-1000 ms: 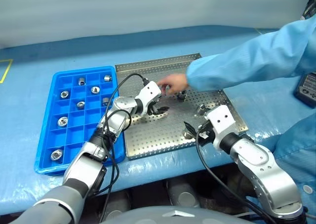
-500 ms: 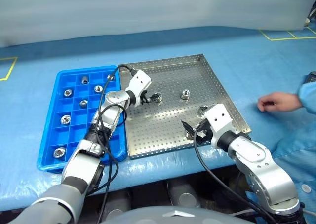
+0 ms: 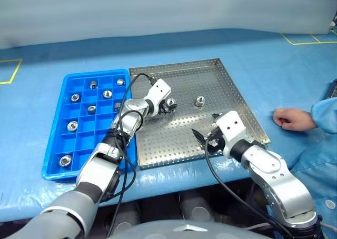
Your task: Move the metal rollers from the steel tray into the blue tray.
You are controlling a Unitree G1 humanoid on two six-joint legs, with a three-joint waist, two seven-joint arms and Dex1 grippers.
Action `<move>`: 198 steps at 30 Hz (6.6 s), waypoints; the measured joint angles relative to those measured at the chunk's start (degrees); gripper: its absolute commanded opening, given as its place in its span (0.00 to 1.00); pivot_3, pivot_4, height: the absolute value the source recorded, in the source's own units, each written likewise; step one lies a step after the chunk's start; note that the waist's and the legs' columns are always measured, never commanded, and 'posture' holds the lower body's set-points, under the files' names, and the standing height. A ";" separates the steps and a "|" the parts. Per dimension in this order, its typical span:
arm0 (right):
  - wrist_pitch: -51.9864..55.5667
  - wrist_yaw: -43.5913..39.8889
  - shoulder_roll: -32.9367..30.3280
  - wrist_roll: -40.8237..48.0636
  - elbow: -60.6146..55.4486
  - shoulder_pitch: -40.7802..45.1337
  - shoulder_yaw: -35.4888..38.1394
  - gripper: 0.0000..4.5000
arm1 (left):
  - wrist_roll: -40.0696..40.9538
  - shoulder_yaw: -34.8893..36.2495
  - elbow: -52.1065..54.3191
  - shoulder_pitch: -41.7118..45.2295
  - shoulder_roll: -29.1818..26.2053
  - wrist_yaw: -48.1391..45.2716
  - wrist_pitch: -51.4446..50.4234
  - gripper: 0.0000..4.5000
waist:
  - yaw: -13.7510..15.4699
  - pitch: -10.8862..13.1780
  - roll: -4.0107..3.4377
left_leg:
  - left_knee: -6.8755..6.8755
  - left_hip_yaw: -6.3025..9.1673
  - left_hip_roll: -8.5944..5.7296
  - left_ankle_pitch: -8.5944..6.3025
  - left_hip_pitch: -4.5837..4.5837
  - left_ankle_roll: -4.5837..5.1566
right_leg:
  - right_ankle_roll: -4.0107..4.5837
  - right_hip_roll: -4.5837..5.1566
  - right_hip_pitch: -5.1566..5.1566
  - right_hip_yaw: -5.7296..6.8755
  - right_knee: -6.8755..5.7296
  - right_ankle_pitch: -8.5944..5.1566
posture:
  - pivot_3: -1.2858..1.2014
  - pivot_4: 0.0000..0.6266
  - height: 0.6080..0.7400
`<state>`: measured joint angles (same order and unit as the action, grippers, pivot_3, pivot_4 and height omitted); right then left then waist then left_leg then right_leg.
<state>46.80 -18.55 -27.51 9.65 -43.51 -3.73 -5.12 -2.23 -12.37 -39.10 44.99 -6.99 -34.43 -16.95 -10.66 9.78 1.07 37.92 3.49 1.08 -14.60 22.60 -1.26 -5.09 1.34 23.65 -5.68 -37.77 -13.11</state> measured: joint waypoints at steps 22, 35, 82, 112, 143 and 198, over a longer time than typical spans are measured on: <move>-0.07 0.10 0.60 -0.32 0.00 0.13 -1.08 1.00 | -1.07 0.64 -3.18 0.81 0.81 -0.06 0.14 0.37 | -0.31 0.00 0.00 | 0.01 0.01 0.00 0.00 0.00 0.00 | -0.03 0.01 -0.01 0.00 0.00 0.02 | 0.43 0.24 1.00; -0.58 -1.19 0.67 -0.22 0.72 1.63 -3.00 1.00 | 8.67 3.95 31.45 -10.55 -14.53 -12.62 -12.63 0.37 | -0.19 0.01 -0.04 | -0.05 0.02 0.05 0.01 -0.01 0.00 | -0.01 -0.01 0.04 -0.01 -0.03 0.01 | 0.46 0.24 1.00; -1.55 -5.55 0.56 2.50 4.60 5.82 -5.53 1.00 | 14.57 22.46 66.03 -47.44 -39.93 -5.45 -30.36 0.45 | 6.91 0.08 0.02 | -0.10 0.01 0.13 0.01 -0.01 -0.01 | 0.36 0.04 0.10 0.18 -0.04 -0.17 | 0.51 0.24 1.00; -3.08 5.31 7.42 -3.34 32.83 18.86 7.76 1.00 | 24.73 3.87 64.19 -32.55 -20.01 -2.41 -25.84 0.88 | 5.65 0.04 0.00 | -0.07 -0.05 0.10 0.06 -0.07 -0.02 | 0.50 -0.02 0.03 0.07 -0.04 0.24 | 0.50 0.24 1.00; -7.50 0.93 17.56 -1.43 36.00 29.67 -0.08 0.38 | 23.54 14.36 64.55 -37.99 -26.24 1.25 -24.49 0.89 | 6.32 0.09 -0.09 | -0.21 0.08 0.22 0.07 -0.02 -0.03 | 0.60 -0.15 0.17 0.16 -0.08 0.19 | 0.54 0.24 1.00; -4.75 -6.12 17.69 -7.60 25.95 29.17 -13.13 0.90 | 27.91 12.84 71.65 -41.97 -24.29 5.63 -27.51 0.89 | 11.61 0.14 -0.20 | -0.86 1.41 0.14 0.50 0.10 -0.80 | 1.36 0.08 0.01 1.70 -0.03 -0.21 | 0.54 0.24 1.00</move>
<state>42.05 -24.67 -9.82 2.05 -17.56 25.44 -18.24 25.68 0.47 32.55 3.02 -31.28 -28.79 -44.46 0.95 9.93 0.88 37.06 4.90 1.22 -14.09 22.71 -2.06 -3.73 1.43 23.66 -3.98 -37.80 -13.31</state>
